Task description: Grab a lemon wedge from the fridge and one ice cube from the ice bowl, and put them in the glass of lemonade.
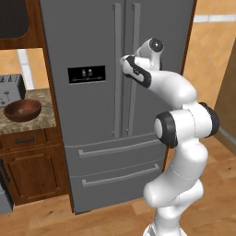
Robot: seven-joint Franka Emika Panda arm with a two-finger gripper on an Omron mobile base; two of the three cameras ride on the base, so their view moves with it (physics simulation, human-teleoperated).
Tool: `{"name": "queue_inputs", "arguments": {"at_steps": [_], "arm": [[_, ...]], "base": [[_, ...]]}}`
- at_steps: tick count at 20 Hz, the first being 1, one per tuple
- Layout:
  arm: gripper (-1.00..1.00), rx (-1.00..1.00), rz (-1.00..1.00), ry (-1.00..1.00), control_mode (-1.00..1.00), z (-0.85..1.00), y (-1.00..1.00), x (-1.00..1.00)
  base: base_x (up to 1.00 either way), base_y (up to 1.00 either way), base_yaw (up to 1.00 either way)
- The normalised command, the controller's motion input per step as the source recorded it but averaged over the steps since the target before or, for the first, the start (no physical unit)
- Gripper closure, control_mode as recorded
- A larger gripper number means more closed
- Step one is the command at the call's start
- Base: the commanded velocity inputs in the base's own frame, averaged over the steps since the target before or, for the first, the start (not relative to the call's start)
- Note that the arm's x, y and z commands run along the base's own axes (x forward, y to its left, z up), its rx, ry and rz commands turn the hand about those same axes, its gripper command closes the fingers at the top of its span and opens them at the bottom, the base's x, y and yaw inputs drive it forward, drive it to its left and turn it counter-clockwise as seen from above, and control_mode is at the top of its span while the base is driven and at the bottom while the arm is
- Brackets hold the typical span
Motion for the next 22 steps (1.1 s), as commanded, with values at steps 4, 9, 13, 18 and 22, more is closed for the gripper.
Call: {"name": "queue_inputs", "arguments": {"at_steps": [4,9,13,18,22], "arm": [[1.0,0.0,-0.02,-0.12,-1.0,0.0,-0.44,-0.14],[1.0,0.03,-0.04,-0.04,-1.0,0.15,-0.54,-0.39],[1.0,0.07,-0.09,0.0,-1.0,0.26,-0.75,-0.68],[1.0,0.05,-0.12,0.01,-1.0,0.26,-0.85,-0.75],[1.0,0.03,-0.08,0.01,-1.0,0.17,-0.99,-0.64]], "base": [[0.0,0.0,0.0],[0.0,0.0,0.0],[0.0,0.0,0.0],[0.0,0.0,0.0],[0.0,0.0,0.0]]}}
